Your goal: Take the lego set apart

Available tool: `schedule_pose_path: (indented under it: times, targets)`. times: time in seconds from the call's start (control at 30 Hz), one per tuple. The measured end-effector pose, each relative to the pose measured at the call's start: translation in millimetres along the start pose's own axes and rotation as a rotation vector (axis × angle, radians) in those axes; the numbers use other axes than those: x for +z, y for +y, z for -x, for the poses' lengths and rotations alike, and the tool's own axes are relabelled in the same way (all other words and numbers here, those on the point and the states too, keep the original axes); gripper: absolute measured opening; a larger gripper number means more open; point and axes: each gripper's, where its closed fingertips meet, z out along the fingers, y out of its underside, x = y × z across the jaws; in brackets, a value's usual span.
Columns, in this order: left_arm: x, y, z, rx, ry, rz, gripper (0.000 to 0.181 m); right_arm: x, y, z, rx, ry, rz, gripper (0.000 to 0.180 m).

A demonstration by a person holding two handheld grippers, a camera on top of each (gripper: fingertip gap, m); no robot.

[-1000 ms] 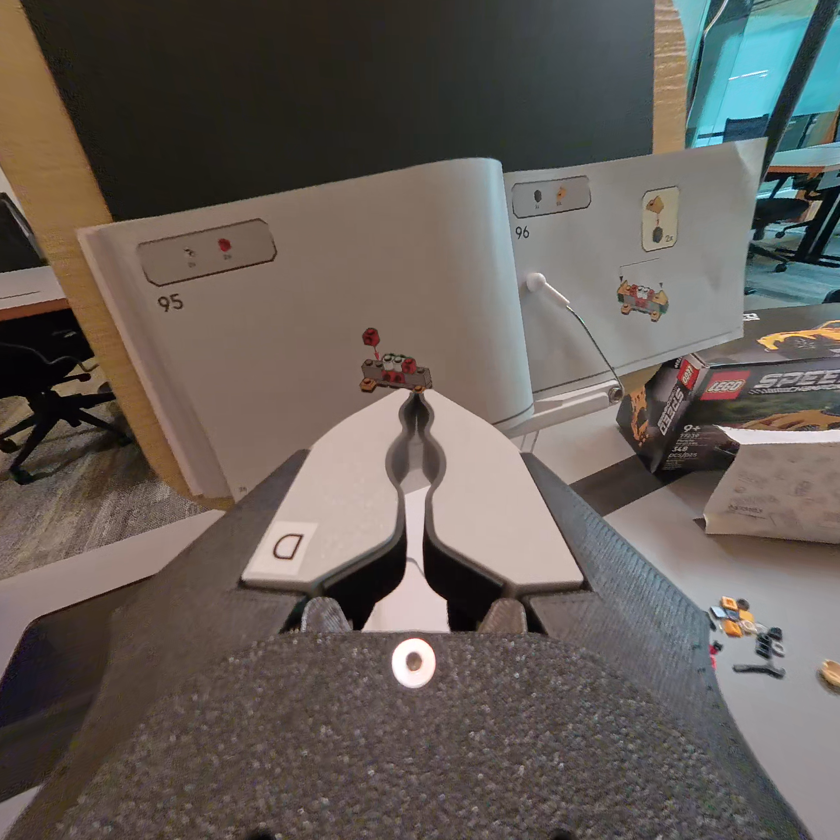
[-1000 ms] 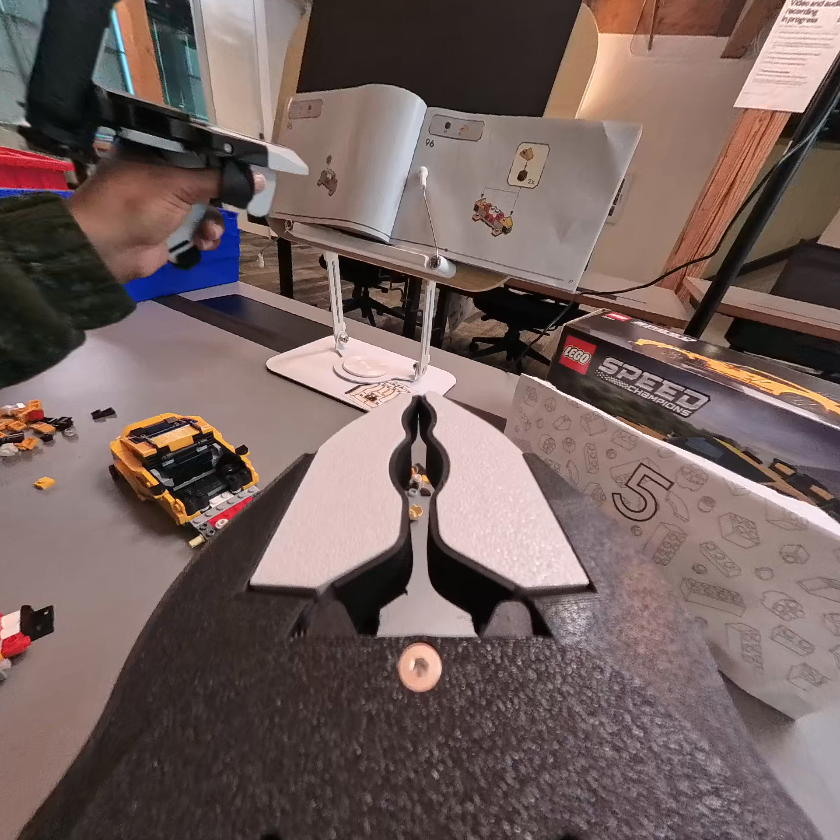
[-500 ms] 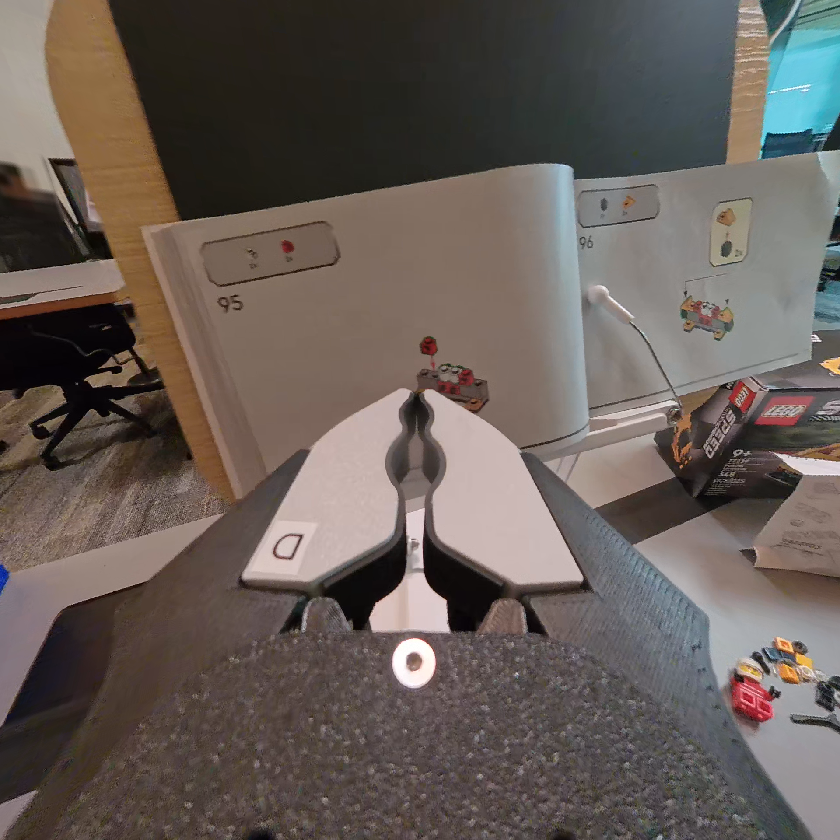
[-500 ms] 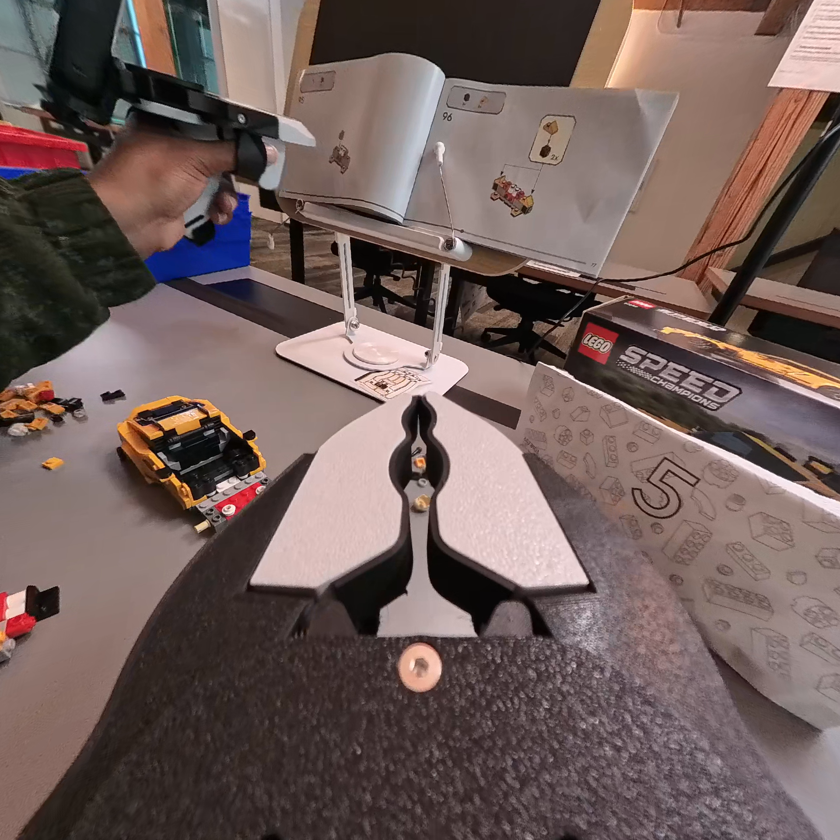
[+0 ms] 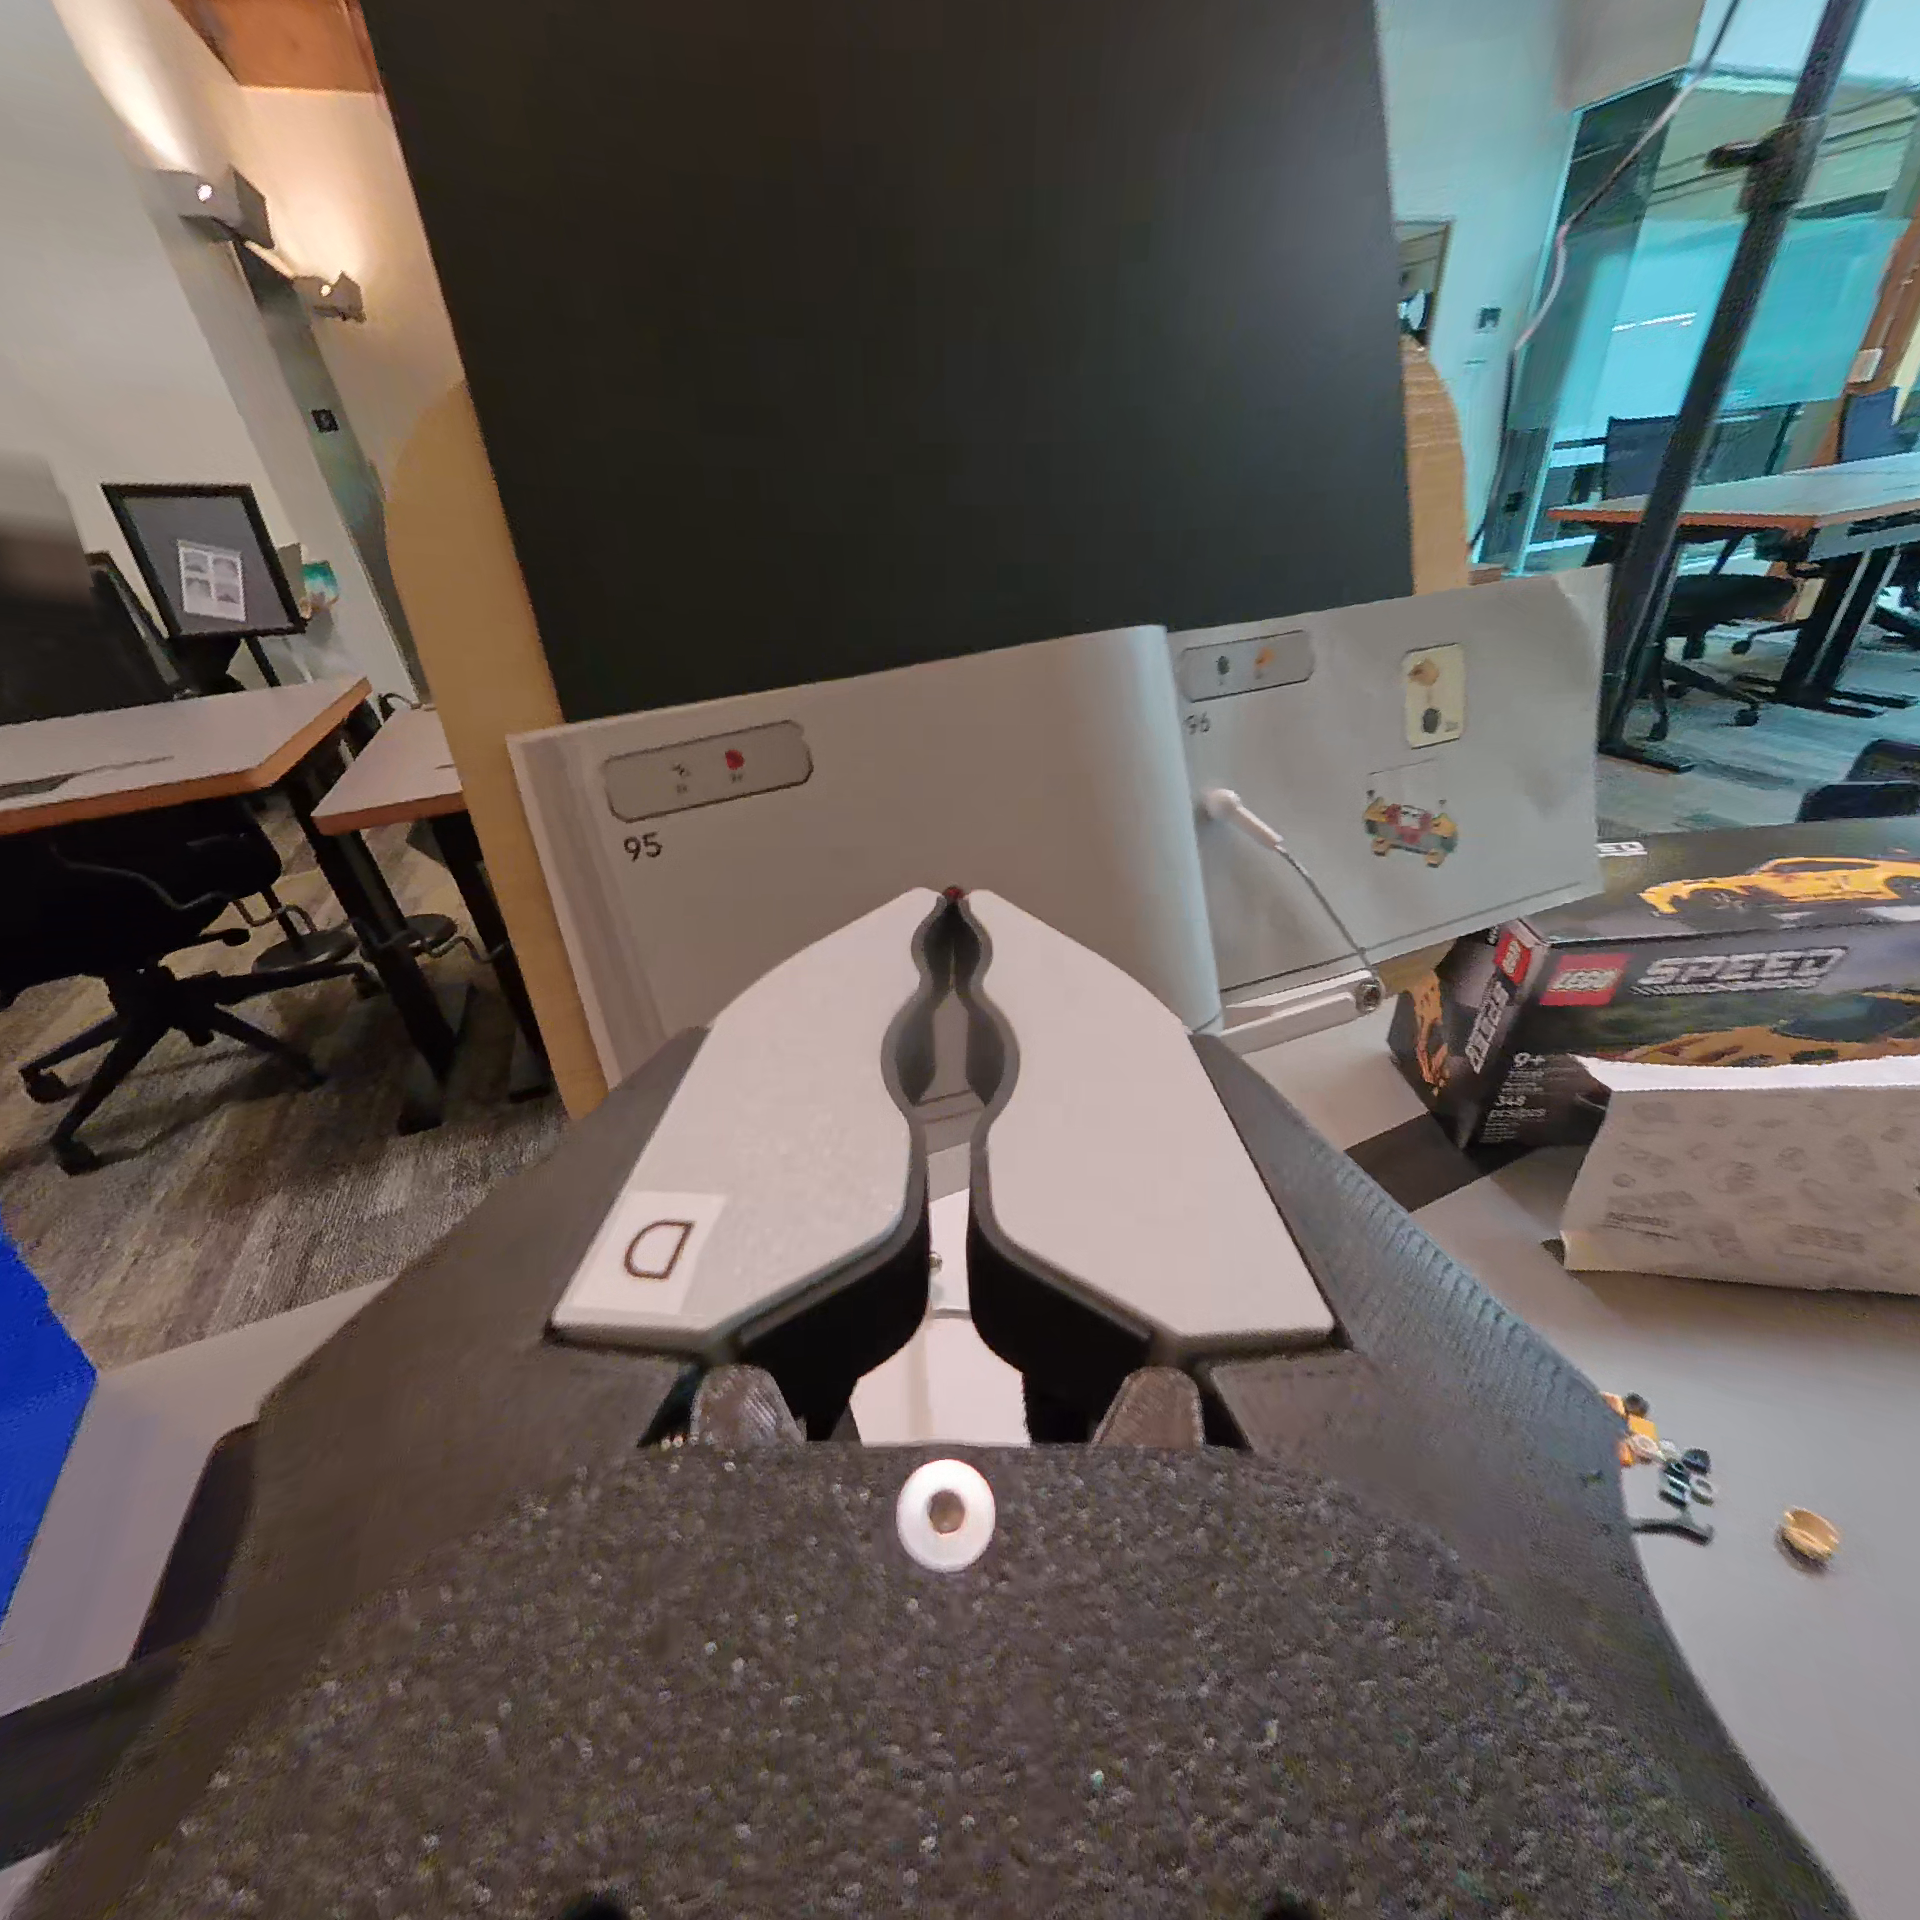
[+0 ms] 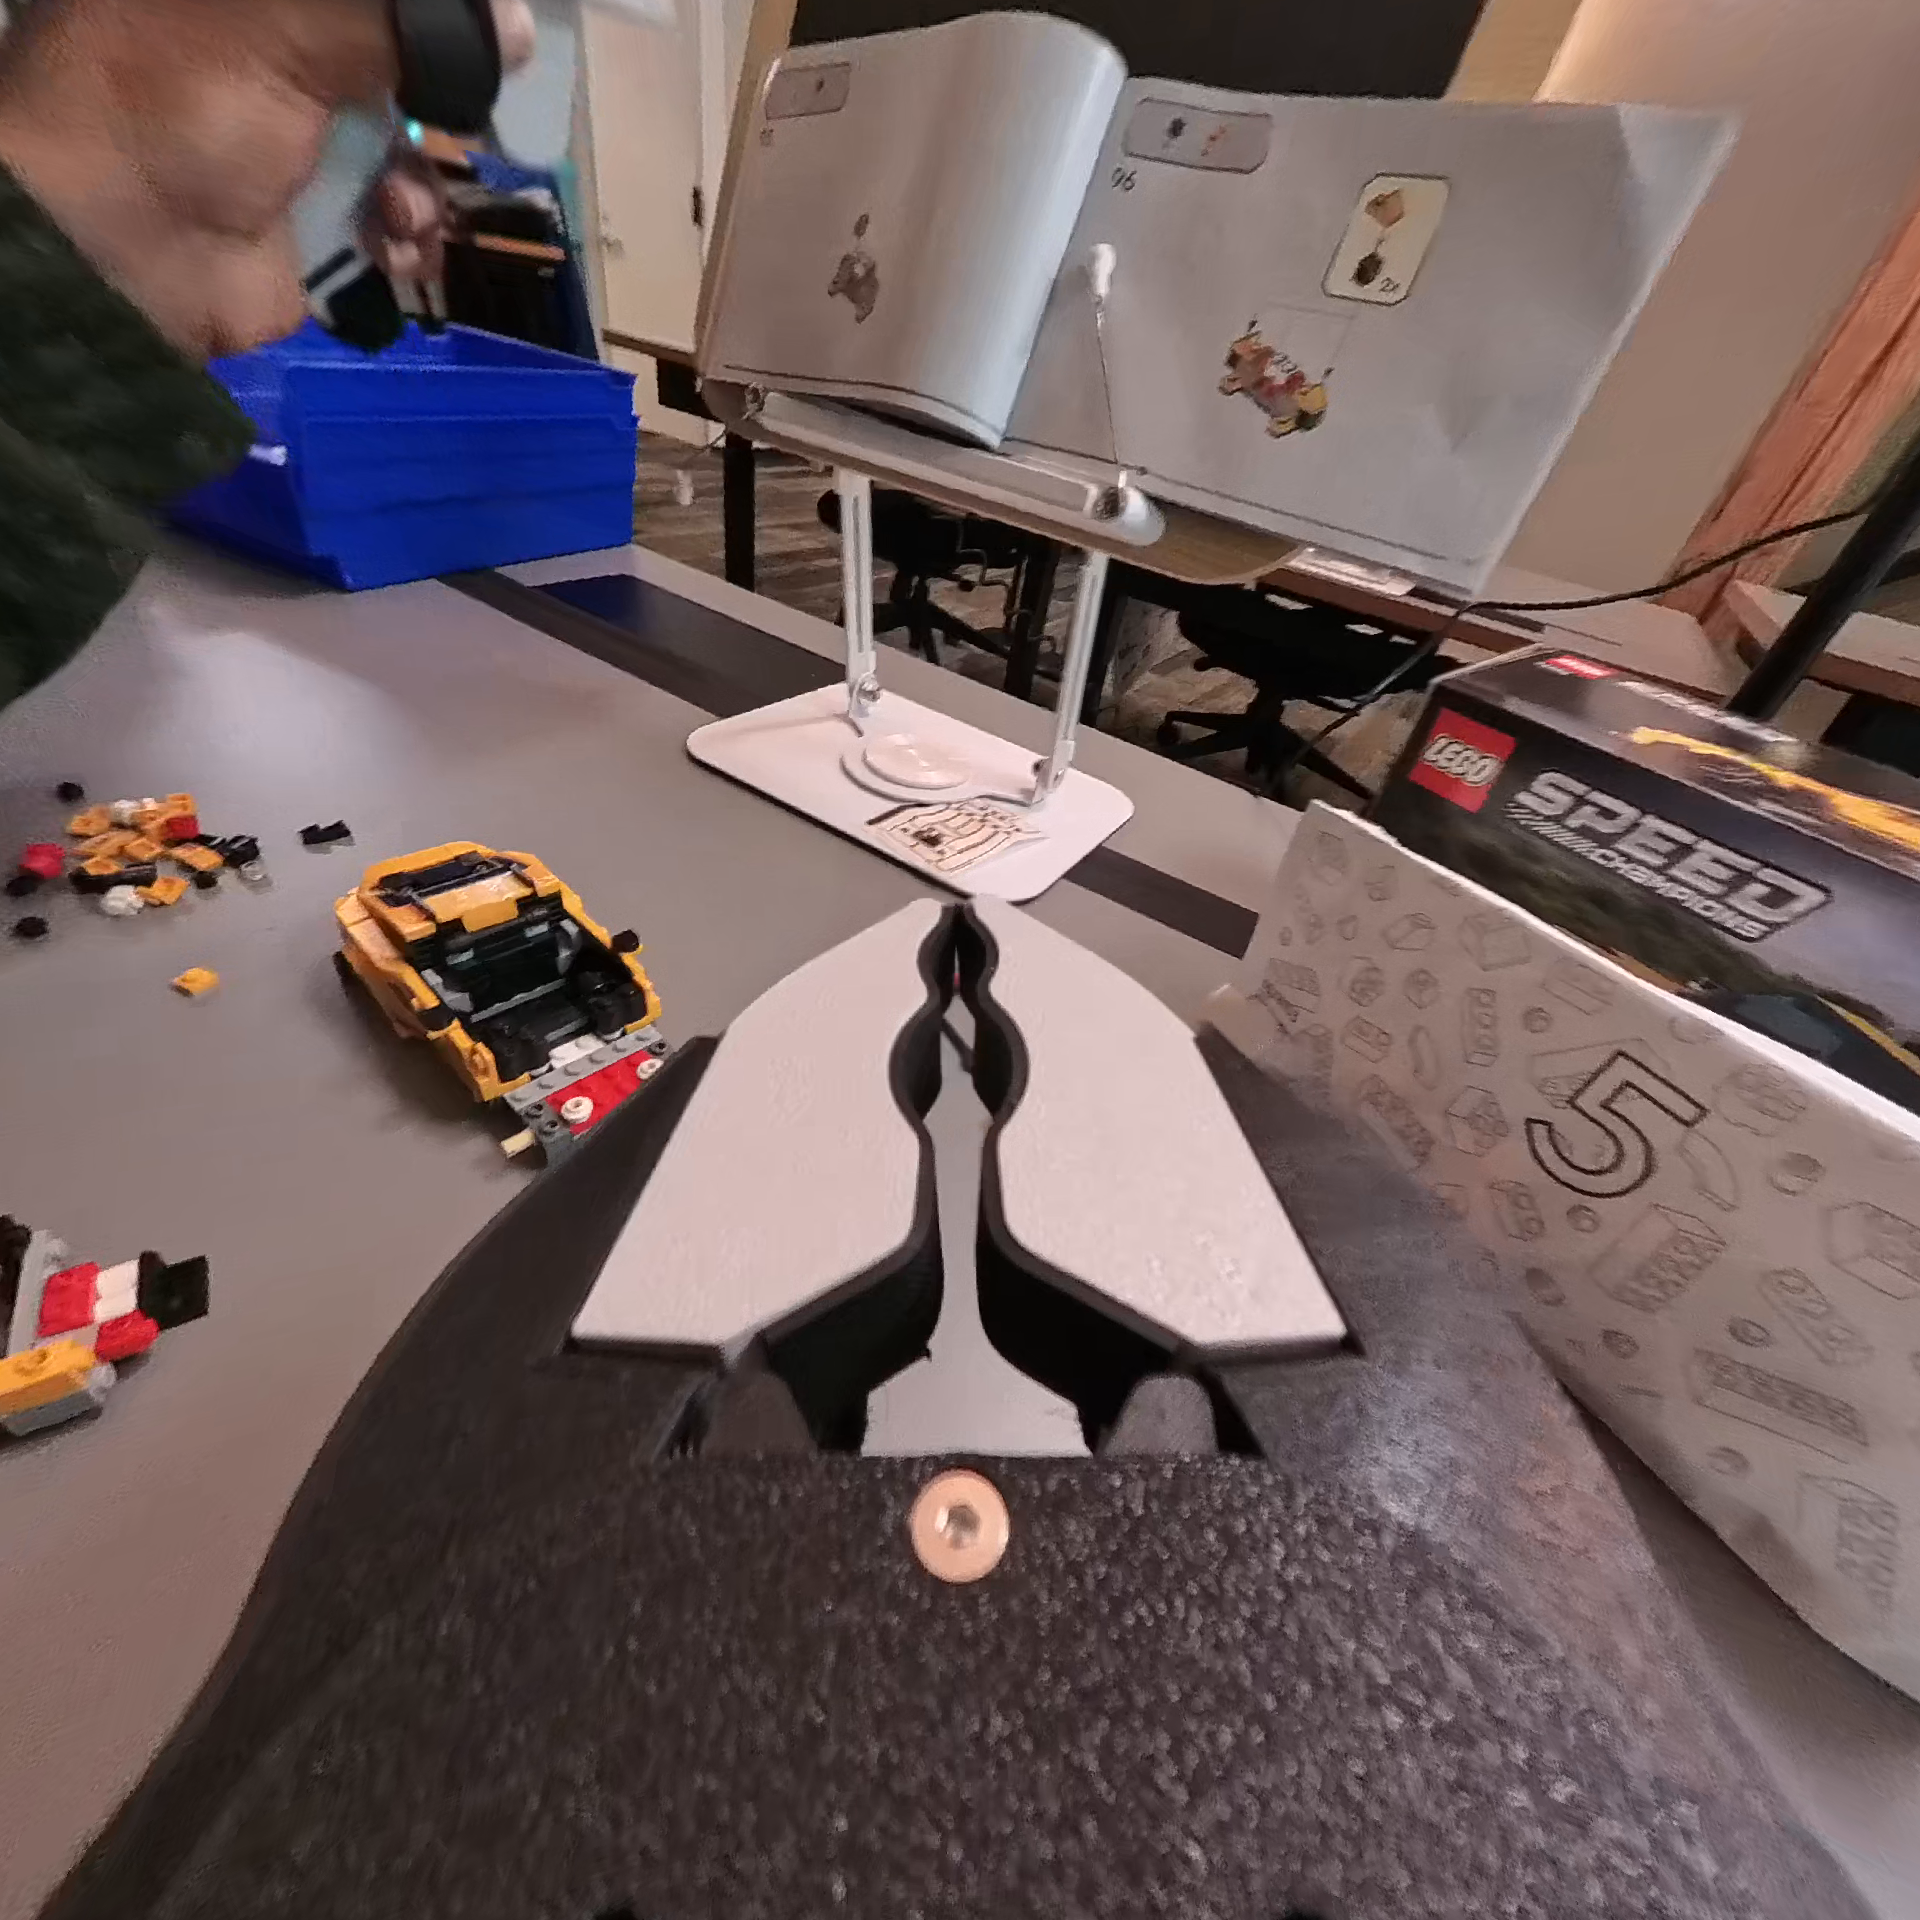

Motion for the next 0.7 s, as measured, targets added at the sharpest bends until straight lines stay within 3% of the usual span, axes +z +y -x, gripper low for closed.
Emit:
schedule_pose_path:
  times: [0.13,0.4,0.53,0.7]
  targets:
    - [-12,-8,-9,0.016,0.024,-0.009,0.000,5,12,27,-0.025,-0.140,0.069,0.002]
    - [-42,-6,-50,0.076,0.195,0.060,0.000,-19,52,156,-0.175,-0.715,0.335,0.030]
    - [-79,26,-87,0.143,0.343,0.164,0.007,-34,82,187,-0.231,-0.834,0.501,0.042]
    - [-136,89,-134,0.163,0.538,0.316,0.016,-34,100,192,-0.293,-0.825,0.583,0.030]
